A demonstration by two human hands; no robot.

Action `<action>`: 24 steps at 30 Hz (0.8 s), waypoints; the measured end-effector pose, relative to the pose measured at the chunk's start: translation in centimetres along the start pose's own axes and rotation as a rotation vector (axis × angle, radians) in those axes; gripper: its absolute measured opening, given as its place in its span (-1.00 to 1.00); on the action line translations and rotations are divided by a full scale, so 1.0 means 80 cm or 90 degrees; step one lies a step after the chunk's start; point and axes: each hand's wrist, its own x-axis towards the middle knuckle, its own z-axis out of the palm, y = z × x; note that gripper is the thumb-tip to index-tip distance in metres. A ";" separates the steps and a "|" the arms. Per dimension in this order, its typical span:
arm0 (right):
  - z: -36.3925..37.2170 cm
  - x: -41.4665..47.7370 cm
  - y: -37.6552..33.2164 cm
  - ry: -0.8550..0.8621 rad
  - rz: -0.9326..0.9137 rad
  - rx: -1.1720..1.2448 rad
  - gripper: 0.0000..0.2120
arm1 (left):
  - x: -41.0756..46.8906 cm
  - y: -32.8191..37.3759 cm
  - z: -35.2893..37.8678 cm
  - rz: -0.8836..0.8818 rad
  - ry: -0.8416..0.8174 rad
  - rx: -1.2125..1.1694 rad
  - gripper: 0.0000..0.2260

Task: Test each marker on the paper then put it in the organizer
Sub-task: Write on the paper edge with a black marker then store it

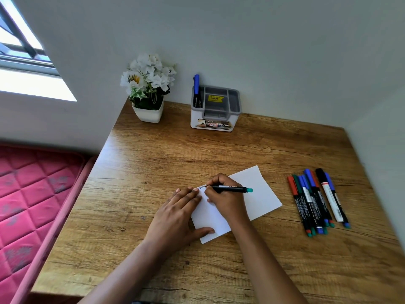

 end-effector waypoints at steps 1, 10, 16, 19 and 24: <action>0.000 0.000 0.000 -0.001 0.002 -0.003 -0.97 | 0.000 0.000 0.001 0.001 0.000 -0.002 -0.24; 0.000 -0.002 0.002 0.012 -0.012 -0.009 -0.96 | 0.001 -0.001 0.001 -0.003 -0.007 0.000 -0.23; -0.001 0.000 0.002 0.008 -0.007 -0.014 -0.96 | 0.000 -0.002 0.003 0.003 0.003 0.012 -0.23; 0.001 -0.001 0.002 0.016 -0.018 -0.029 -0.95 | 0.000 -0.002 0.003 0.000 -0.003 0.015 -0.22; -0.005 0.003 -0.004 0.035 0.018 0.067 -0.94 | 0.000 -0.002 0.001 -0.002 -0.005 0.026 -0.22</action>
